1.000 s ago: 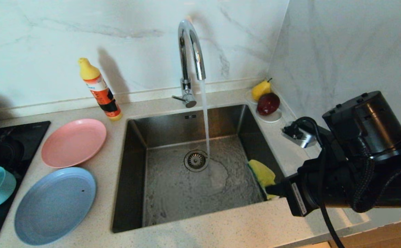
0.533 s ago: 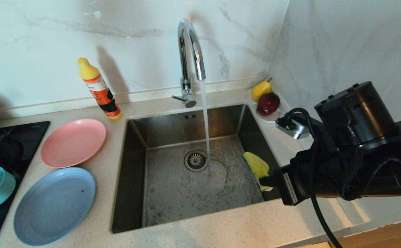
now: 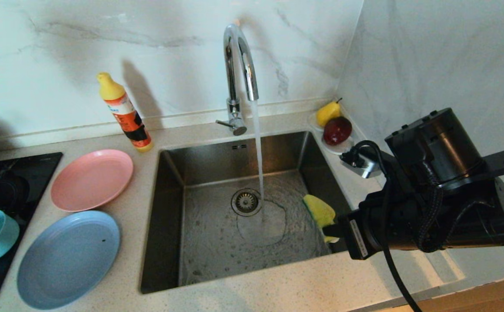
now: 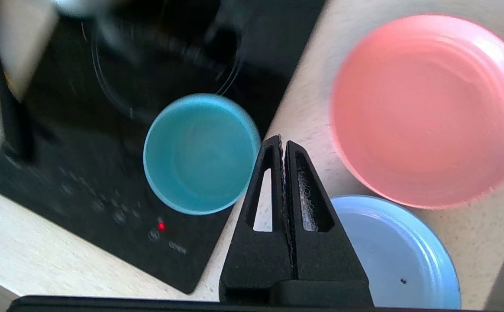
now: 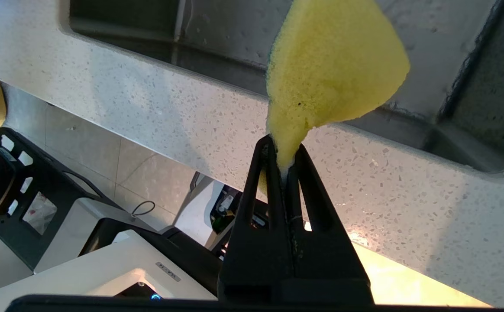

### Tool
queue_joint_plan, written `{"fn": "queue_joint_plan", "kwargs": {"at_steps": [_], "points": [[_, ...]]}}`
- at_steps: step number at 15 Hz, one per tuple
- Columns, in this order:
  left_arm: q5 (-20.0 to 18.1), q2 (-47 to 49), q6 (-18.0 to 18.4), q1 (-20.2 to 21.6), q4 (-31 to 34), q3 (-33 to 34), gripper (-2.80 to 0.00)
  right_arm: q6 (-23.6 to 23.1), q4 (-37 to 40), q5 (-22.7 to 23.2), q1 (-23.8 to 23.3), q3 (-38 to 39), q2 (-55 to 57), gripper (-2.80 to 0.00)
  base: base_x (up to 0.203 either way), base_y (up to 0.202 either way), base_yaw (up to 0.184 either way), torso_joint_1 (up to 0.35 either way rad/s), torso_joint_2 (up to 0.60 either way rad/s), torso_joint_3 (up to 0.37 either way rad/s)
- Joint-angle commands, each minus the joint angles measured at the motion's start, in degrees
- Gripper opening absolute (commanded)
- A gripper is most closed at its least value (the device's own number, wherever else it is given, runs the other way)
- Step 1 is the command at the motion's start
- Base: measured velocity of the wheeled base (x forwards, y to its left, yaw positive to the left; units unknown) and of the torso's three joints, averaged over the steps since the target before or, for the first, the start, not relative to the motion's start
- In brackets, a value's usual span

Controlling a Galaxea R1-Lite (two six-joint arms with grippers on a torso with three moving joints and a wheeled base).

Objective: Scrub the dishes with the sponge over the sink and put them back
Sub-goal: Pick up a bowl and the sponge

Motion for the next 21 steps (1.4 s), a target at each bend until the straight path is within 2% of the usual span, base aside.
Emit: {"fn": "queue_joint_plan", "kwargs": {"at_steps": [1, 5, 7, 9, 10, 14, 21], "points": [[-6.4, 4.5, -2.2, 7.4, 1.3, -1.0, -2.8, 0.2, 0.0, 0.1, -0.2, 0.3, 0.9, -2.8, 0.0, 0.0, 0.0, 0.0, 0.0, 0.0], [-7.9, 9.5, -10.1, 10.7, 5.6, -4.6, -2.8, 0.2, -0.2, 0.0, -0.2, -0.6, 1.7, -2.8, 0.0, 0.0, 0.0, 0.0, 0.0, 0.0], [-10.1, 11.7, -10.8, 13.4, 5.8, -4.4, -2.8, 0.2, -0.2, 0.1, -0.2, -0.5, 2.0, -2.8, 0.0, 0.0, 0.0, 0.0, 0.0, 0.0], [-10.5, 13.2, -10.6, 15.0, 5.7, -3.3, -2.8, 0.2, -0.2, 0.1, -0.2, -0.5, 2.4, -2.8, 0.0, 0.0, 0.0, 0.0, 0.0, 0.0], [-10.6, 14.0, -10.3, 15.5, 5.1, -2.9, 0.0, 0.2, -0.3, 0.1, -0.2, -0.5, 2.6, -2.8, 0.0, 0.0, 0.0, 0.0, 0.0, 0.0], [-13.5, 17.3, -9.4, 17.5, 4.9, -2.8, 0.0, 0.2, -0.5, 0.0, -0.2, -0.8, 3.2, -2.8, 0.0, 0.0, 0.0, 0.0, 0.0, 0.0], [-13.4, 23.5, -8.3, 19.5, 4.7, -2.6, 0.0, 0.2, -0.6, -0.3, 0.2, -1.0, 4.4, -2.8, 0.0, 0.0, 0.0, 0.0, 0.0, 0.0]]}}
